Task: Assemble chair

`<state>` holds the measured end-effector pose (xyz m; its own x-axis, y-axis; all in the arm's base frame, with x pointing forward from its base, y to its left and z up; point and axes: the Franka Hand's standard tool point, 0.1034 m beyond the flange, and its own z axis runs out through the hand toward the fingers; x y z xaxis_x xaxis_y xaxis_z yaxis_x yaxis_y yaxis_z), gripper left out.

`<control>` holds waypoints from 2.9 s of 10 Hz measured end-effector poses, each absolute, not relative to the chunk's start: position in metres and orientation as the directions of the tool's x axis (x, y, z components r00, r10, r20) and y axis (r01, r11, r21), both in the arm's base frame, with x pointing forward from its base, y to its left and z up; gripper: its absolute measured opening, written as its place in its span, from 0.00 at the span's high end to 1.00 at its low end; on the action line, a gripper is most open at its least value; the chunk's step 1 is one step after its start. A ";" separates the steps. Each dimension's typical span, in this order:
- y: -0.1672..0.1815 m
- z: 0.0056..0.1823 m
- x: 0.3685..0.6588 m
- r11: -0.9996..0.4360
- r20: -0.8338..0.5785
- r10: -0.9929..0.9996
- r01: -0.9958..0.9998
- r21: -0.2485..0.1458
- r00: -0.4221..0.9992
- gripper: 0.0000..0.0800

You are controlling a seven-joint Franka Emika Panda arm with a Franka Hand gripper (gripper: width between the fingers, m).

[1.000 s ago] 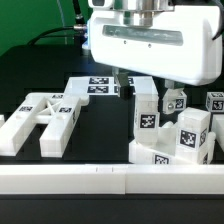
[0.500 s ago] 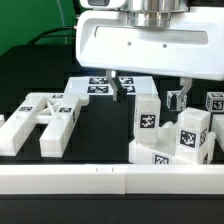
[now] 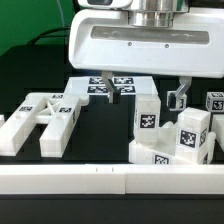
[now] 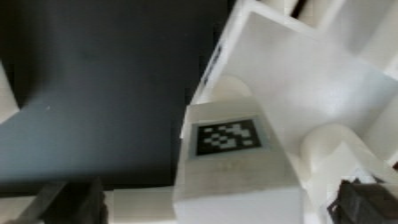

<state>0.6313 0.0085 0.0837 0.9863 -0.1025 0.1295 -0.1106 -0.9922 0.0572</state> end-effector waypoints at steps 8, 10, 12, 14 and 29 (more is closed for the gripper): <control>0.007 0.084 0.632 -0.984 0.134 -0.161 -0.170 0.052 0.978 0.63; 0.008 0.084 0.632 -0.943 0.140 -0.325 -0.331 0.025 0.935 0.63; 0.007 0.084 0.632 -0.867 0.141 -0.494 -0.498 -0.004 0.858 0.63; 0.007 0.084 0.632 -0.775 0.137 -0.628 -0.631 -0.027 0.766 0.63; 0.013 0.081 0.631 -0.448 0.084 -0.894 -0.888 -0.105 0.441 0.22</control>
Offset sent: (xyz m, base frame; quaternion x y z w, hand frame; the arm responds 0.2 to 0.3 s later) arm 0.0000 0.0000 0.0000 0.0000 0.0000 0.0000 1.0000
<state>0.6311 0.0133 0.0814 0.4409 -0.8937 0.0837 -0.8879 -0.4479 -0.1049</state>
